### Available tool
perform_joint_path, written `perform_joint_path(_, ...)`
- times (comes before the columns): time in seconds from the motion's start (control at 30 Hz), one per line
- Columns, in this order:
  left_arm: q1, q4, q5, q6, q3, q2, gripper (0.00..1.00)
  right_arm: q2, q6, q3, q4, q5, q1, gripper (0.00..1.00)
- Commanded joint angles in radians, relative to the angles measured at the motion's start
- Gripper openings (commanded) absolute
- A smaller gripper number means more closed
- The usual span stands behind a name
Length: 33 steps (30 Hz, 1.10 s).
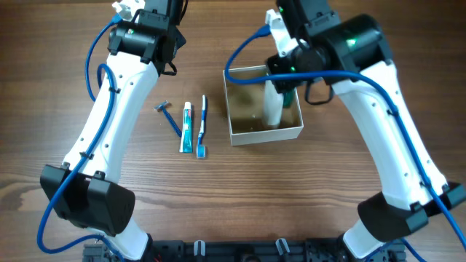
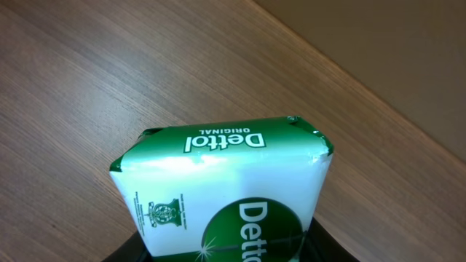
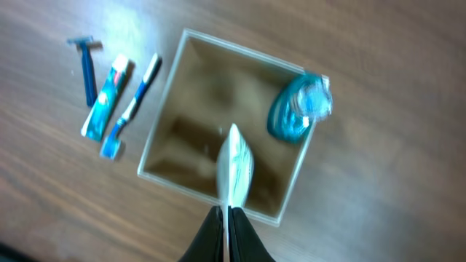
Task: Pack container
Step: 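Lay the Pantene tube flat across the box's right side, release, withdraw right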
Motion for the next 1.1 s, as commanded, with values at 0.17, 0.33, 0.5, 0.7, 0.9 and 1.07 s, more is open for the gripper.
perform_joint_path(0.17,0.009,0.0,-0.031,0.015,0.022,0.001,0.2,-0.011,0.05,0.018,-0.062,0.142,-0.005,0.04)
perform_joint_path(0.33,0.009,0.0,-0.027,0.015,0.022,0.0,0.2,-0.011,0.049,0.018,-0.046,0.144,-0.018,0.04)
perform_joint_path(0.5,0.009,0.0,-0.024,0.015,0.022,0.0,0.2,-0.011,0.072,0.018,0.006,0.144,-0.023,0.05)
perform_joint_path(0.7,0.008,0.0,0.126,0.026,0.022,0.001,0.19,-0.011,0.114,0.018,0.119,0.144,-0.026,0.2)
perform_joint_path(0.9,-0.014,0.011,0.28,0.116,0.022,0.0,0.16,-0.011,0.192,0.018,0.222,0.159,-0.071,0.29)
perform_joint_path(1.07,-0.097,0.064,0.406,0.319,0.022,0.0,0.19,-0.011,0.285,0.018,0.263,0.163,-0.175,0.54)
